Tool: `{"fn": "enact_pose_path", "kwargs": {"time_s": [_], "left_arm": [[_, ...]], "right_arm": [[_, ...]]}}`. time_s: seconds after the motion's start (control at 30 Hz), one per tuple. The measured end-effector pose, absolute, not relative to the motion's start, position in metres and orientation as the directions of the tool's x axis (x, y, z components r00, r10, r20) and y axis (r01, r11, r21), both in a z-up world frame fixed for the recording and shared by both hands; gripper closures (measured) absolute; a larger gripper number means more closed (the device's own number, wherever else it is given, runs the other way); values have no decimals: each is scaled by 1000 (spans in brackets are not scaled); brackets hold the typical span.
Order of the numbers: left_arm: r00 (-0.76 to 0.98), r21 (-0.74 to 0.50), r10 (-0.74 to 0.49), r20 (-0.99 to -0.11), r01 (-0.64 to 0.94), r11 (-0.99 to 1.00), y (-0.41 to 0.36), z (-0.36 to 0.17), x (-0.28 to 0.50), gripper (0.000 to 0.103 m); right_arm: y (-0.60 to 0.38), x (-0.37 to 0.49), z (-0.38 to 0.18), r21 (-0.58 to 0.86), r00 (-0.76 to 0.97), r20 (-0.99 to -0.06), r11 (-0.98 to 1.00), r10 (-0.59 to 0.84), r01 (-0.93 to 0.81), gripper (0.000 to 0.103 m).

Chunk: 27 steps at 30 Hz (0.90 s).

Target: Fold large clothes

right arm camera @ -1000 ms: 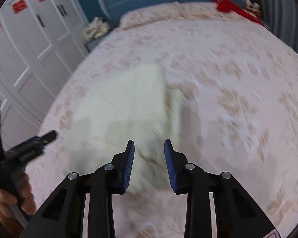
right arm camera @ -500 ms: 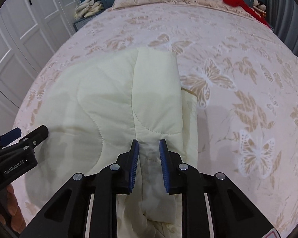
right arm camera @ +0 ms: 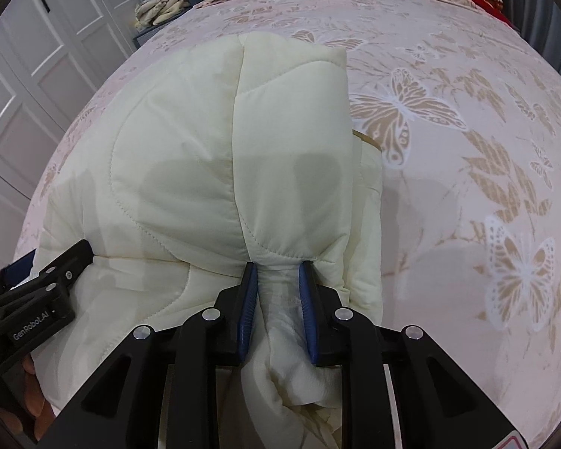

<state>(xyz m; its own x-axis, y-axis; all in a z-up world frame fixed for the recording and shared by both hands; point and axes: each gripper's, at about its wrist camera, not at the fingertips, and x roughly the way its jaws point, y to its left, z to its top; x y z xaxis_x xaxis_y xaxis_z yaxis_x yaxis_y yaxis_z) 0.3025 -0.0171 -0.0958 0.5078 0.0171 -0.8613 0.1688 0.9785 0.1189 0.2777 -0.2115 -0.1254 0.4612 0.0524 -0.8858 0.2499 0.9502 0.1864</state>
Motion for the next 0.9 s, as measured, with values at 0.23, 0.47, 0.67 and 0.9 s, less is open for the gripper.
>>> {"fn": "enact_pose_path", "kwargs": {"time_s": [0.23,0.47,0.67,0.9], "left_arm": [[520,116,20,-854,153,981,-15,-109,303,6],[551,151,44,-833,150,977,-18,-114,300,5],[555,152,45,-831,149,977,-17,-112,300,5],[585,38,-32,-810,107,994,6,-56,319,10]], "right_arm": [[-206,277,-130,149,477,-878,961,20,233,84],[-207,277,-131,141,483,-875,962,11,235,84],[-204,279,-127,125,476,-880,966,2,227,84],[-244,286,-75,241,548,-836,916,29,320,88]]}}
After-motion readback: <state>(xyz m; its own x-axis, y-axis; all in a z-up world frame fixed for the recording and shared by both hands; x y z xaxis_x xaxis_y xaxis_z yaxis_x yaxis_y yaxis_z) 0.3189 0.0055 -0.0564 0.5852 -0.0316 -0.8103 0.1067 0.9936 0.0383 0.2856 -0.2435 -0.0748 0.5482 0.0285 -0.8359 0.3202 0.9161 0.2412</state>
